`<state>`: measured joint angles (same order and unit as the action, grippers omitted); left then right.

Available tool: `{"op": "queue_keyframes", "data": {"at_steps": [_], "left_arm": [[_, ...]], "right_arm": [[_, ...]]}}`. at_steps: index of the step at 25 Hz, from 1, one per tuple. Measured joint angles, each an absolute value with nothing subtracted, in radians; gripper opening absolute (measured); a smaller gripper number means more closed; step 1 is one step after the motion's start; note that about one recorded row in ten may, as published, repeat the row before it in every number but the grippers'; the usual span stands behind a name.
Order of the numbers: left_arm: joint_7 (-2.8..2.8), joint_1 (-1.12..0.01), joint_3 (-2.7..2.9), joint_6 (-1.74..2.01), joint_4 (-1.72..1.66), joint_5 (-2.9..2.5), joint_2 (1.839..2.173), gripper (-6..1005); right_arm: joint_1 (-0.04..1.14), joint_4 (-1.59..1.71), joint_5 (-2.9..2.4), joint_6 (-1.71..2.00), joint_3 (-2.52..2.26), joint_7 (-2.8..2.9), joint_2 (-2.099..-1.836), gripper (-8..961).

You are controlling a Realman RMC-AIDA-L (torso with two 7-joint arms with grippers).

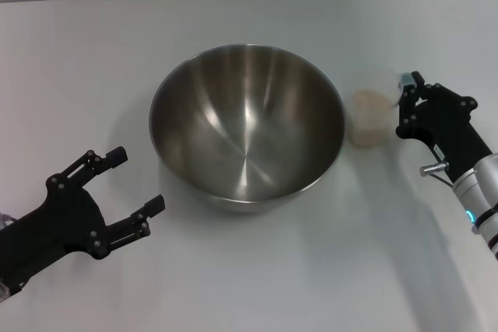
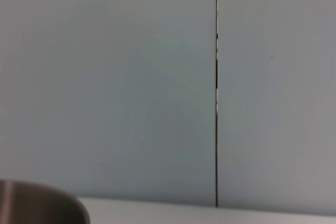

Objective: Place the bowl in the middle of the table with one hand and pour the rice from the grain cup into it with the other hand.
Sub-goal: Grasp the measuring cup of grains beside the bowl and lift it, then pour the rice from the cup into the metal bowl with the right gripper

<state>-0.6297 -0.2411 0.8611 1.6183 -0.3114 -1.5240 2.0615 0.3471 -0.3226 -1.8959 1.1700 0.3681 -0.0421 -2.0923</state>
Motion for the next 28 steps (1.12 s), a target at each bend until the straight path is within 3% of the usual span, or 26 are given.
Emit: {"op": "queue_keyframes", "data": {"at_steps": [28], "left_arm": [[-0.623, -0.227, 0.871, 1.620, -0.311, -1.529, 2.062, 873]], "right_arm": [[0.438, -0.311, -2.013, 1.400, 0.379, 0.044, -2.081, 54]]}}
